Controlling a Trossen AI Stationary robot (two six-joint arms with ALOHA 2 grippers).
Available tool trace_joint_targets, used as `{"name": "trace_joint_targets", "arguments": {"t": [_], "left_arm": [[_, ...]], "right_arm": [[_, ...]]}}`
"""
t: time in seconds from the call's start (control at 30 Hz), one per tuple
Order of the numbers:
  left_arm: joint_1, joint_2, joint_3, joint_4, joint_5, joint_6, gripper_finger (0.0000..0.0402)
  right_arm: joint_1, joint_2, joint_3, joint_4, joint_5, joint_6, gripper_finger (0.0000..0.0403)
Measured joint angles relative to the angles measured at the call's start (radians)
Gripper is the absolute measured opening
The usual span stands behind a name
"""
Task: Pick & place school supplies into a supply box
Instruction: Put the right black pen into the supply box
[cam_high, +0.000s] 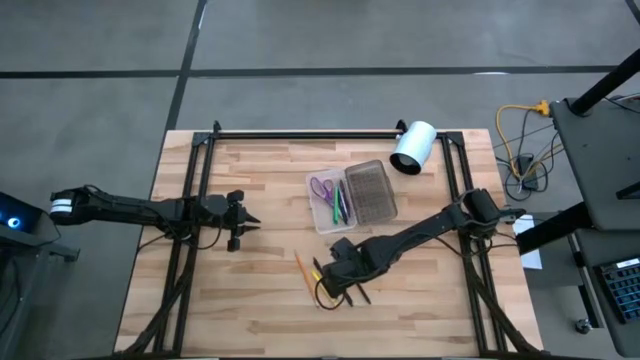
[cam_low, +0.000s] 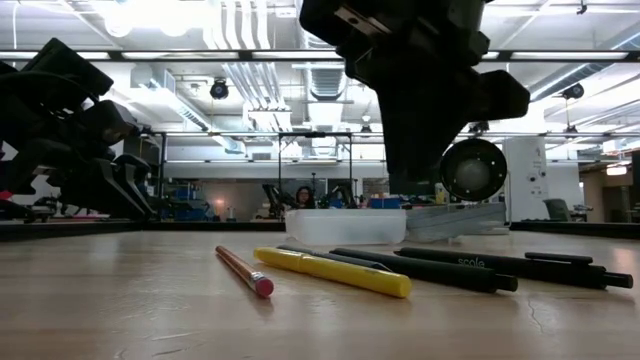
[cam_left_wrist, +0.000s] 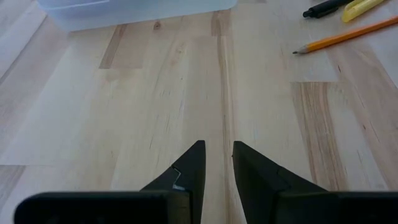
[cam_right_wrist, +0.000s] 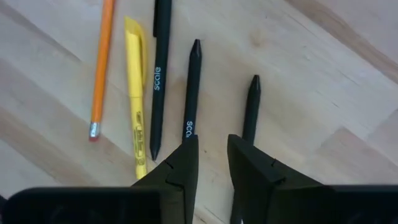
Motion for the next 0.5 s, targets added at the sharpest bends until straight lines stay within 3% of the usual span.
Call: {"name": "trace_joint_targets", "arguments": {"t": [0.5], "left_arm": [[0.0, 0.0, 0.0, 0.0, 0.0, 0.0, 0.0067]], "right_arm": [[0.008, 0.0, -0.053, 0.006, 0.013, 0.017, 0.0075]]}}
